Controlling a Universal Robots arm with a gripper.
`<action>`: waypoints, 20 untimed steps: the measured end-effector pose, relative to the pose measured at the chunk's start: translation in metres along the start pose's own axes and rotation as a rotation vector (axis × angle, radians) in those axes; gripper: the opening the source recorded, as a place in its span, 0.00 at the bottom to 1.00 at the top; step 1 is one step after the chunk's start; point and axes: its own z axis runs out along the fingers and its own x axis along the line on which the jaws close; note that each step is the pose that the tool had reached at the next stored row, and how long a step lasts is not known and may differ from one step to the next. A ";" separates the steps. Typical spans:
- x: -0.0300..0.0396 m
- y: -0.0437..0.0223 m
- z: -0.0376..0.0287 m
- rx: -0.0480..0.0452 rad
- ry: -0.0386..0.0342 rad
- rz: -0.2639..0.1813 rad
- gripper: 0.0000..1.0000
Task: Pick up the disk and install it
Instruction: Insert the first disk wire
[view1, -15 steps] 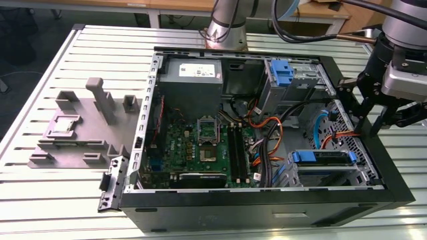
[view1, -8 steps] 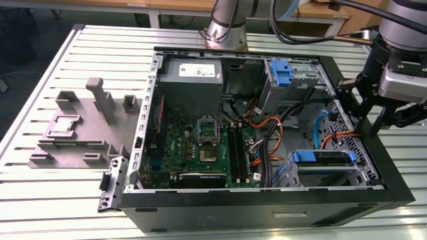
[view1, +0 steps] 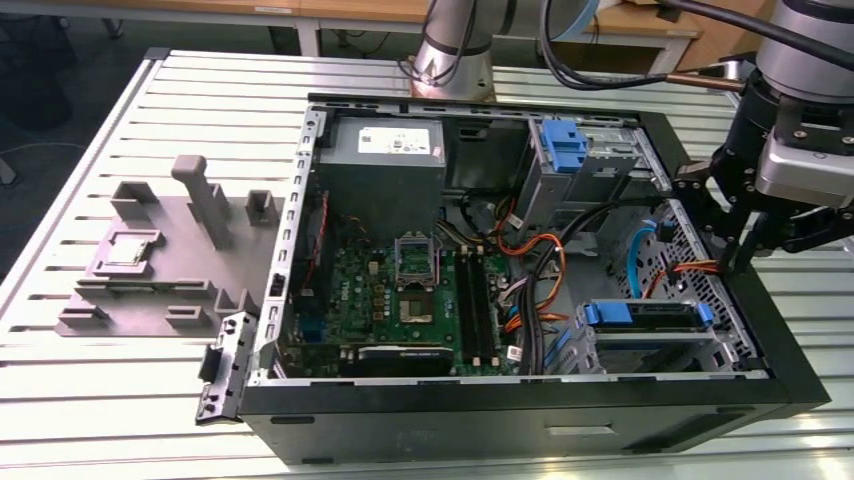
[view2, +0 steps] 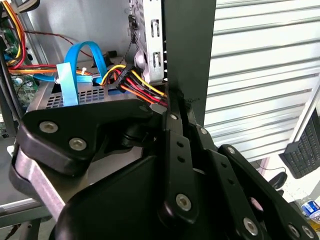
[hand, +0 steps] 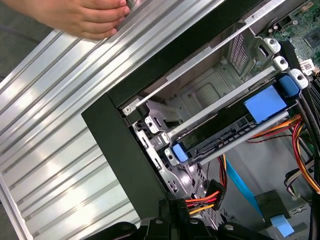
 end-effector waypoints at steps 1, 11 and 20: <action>0.0001 0.0000 -0.0005 -0.0012 0.0008 0.000 0.17; -0.0003 0.0011 -0.0038 -0.0101 0.0074 -0.003 0.17; -0.0064 0.0060 -0.0054 -0.0289 0.0119 0.050 0.17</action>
